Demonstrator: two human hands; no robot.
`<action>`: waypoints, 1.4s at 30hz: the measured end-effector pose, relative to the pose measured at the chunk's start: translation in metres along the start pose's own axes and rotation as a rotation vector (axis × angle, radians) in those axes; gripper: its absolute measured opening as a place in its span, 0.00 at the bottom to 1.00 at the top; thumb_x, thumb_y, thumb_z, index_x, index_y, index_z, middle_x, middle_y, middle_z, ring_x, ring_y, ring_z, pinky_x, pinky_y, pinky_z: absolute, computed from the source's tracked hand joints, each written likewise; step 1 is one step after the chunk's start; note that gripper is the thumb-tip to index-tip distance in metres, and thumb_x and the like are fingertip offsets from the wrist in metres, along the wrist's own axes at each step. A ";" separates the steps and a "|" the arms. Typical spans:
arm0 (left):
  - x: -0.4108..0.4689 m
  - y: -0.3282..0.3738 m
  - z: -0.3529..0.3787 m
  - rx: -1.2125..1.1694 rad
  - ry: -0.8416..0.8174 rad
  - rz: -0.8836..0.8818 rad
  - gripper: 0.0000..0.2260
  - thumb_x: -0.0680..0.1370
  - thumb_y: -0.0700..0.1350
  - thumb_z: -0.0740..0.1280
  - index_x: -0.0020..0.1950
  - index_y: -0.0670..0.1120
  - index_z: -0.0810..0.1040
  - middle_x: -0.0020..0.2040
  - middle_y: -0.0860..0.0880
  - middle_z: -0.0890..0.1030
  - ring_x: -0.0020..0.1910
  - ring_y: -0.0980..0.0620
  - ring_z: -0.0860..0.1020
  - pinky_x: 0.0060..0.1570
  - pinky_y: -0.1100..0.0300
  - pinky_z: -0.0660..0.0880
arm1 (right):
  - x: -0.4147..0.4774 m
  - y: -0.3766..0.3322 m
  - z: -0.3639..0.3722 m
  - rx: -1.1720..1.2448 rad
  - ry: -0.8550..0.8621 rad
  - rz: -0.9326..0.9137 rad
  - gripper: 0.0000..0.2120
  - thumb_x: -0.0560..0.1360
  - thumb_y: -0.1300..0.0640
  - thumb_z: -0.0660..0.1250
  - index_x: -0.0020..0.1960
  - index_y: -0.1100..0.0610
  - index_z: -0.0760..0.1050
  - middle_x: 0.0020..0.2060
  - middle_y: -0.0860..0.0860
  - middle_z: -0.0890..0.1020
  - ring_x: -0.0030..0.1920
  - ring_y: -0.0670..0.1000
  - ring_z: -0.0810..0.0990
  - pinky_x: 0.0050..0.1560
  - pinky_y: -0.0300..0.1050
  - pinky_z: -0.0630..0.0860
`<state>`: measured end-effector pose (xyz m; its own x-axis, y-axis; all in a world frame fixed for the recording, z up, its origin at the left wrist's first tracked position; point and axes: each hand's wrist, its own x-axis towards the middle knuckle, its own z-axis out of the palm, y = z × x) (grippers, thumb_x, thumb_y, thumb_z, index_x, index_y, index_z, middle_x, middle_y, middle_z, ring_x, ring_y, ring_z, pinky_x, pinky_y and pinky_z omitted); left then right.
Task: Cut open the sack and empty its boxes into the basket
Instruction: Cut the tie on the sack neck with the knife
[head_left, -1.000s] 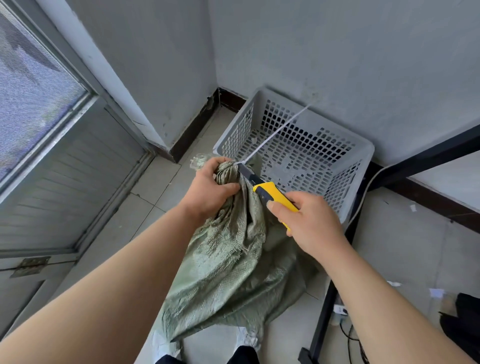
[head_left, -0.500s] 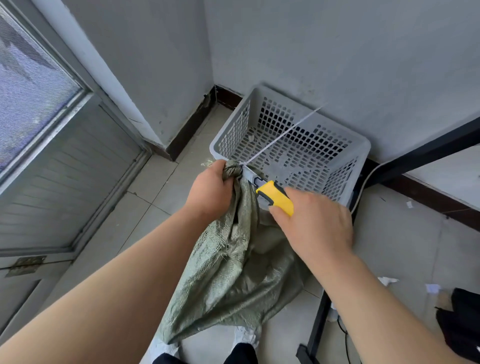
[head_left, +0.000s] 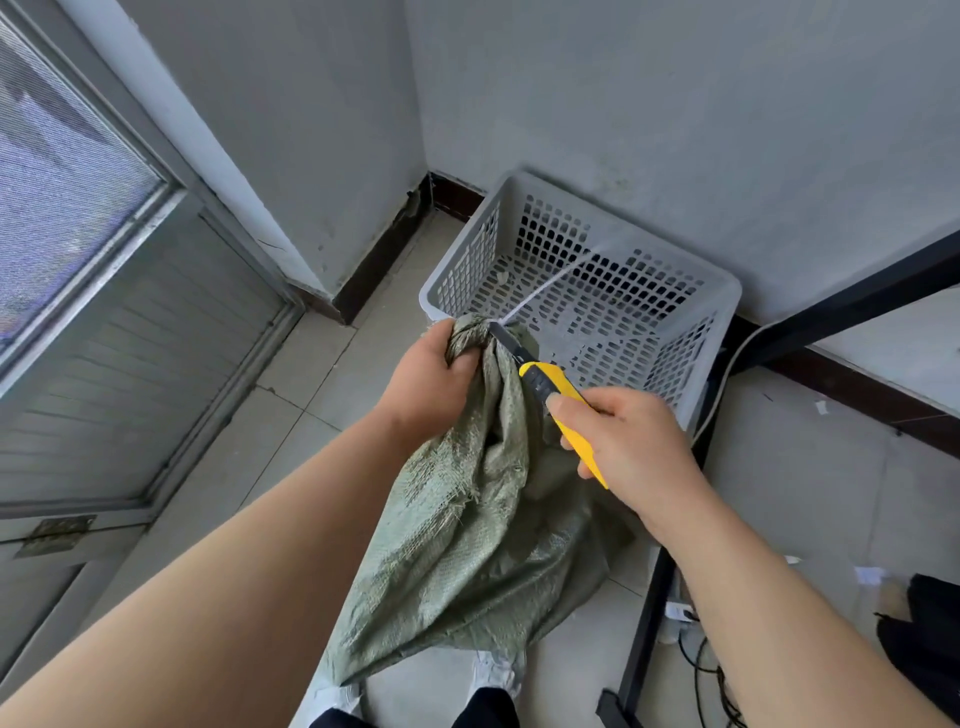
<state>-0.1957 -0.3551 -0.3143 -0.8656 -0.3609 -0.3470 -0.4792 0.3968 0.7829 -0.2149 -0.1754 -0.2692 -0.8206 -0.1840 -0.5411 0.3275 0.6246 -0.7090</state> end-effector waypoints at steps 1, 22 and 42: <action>-0.001 -0.001 0.001 -0.055 0.004 -0.009 0.07 0.81 0.42 0.62 0.57 0.45 0.75 0.47 0.47 0.80 0.45 0.46 0.77 0.43 0.60 0.71 | 0.000 -0.002 -0.001 0.134 -0.036 0.074 0.16 0.76 0.49 0.67 0.40 0.62 0.80 0.31 0.55 0.80 0.24 0.50 0.74 0.27 0.41 0.72; -0.001 -0.001 -0.001 -0.206 0.004 -0.112 0.04 0.80 0.45 0.59 0.50 0.48 0.73 0.40 0.51 0.76 0.41 0.49 0.75 0.42 0.57 0.70 | -0.001 -0.006 -0.009 -0.538 0.000 -0.249 0.24 0.74 0.39 0.63 0.35 0.60 0.71 0.26 0.54 0.72 0.30 0.58 0.75 0.32 0.50 0.71; -0.001 0.000 -0.003 0.067 -0.008 0.008 0.07 0.84 0.44 0.54 0.48 0.45 0.66 0.37 0.54 0.69 0.34 0.56 0.67 0.34 0.57 0.62 | 0.001 -0.011 -0.022 -0.570 0.045 -0.257 0.21 0.73 0.38 0.64 0.38 0.56 0.76 0.29 0.54 0.79 0.33 0.55 0.77 0.32 0.45 0.68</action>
<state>-0.1949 -0.3569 -0.3126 -0.8705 -0.3510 -0.3449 -0.4806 0.4558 0.7492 -0.2290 -0.1659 -0.2520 -0.8630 -0.3579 -0.3566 -0.1746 0.8736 -0.4542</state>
